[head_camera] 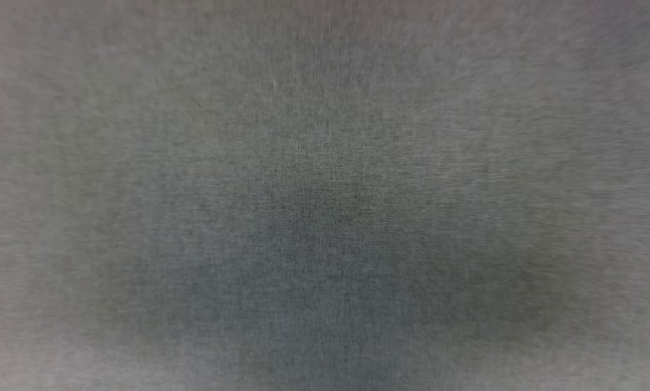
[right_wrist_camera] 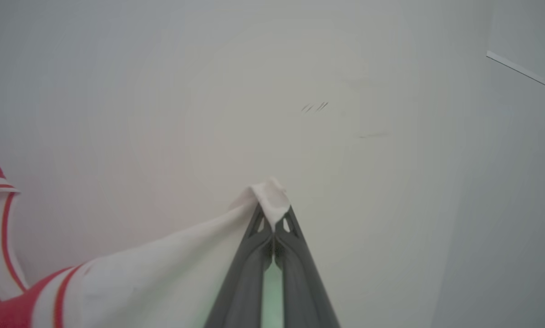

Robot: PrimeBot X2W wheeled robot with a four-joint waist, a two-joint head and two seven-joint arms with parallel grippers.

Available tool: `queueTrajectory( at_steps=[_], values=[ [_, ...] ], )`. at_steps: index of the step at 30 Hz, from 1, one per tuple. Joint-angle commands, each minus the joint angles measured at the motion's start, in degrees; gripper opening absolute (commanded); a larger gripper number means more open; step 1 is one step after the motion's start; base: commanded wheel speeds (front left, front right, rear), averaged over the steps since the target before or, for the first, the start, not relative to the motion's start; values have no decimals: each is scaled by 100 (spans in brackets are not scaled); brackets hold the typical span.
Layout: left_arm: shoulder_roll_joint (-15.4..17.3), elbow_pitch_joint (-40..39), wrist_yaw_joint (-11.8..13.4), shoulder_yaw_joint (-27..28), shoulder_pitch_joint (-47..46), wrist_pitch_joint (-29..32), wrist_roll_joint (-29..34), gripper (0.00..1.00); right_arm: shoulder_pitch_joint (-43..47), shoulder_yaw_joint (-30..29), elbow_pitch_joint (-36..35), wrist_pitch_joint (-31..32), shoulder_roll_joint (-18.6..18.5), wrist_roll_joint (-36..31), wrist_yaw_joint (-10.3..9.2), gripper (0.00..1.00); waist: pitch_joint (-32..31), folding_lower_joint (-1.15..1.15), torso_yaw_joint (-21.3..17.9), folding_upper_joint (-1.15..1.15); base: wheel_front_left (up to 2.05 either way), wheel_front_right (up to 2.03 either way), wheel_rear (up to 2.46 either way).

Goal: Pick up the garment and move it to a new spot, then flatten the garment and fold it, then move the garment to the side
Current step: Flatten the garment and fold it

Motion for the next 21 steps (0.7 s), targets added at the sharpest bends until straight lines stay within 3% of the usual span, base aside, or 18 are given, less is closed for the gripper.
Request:
queueTrajectory(
  at_steps=[1, 9, 21],
  values=[
    [-20, 16, -46, 29, -80, -114, -60, 0, -9, -39, -110, 0, 26, -148, 0, 0, 1289, 0, 229, 0, 0, 0, 0],
    [-86, 76, -114, 10, 305, -488, -324, 0, 363, -117, -239, -2, 144, -515, -1, 0, 1927, 0, 526, 0, 0, 0, 0],
    [-150, 379, -120, -278, 1134, -431, -666, 0, 790, 433, 660, -4, 172, -245, -2, 0, 1594, 0, 680, 0, 0, 0, 0]
  ],
)
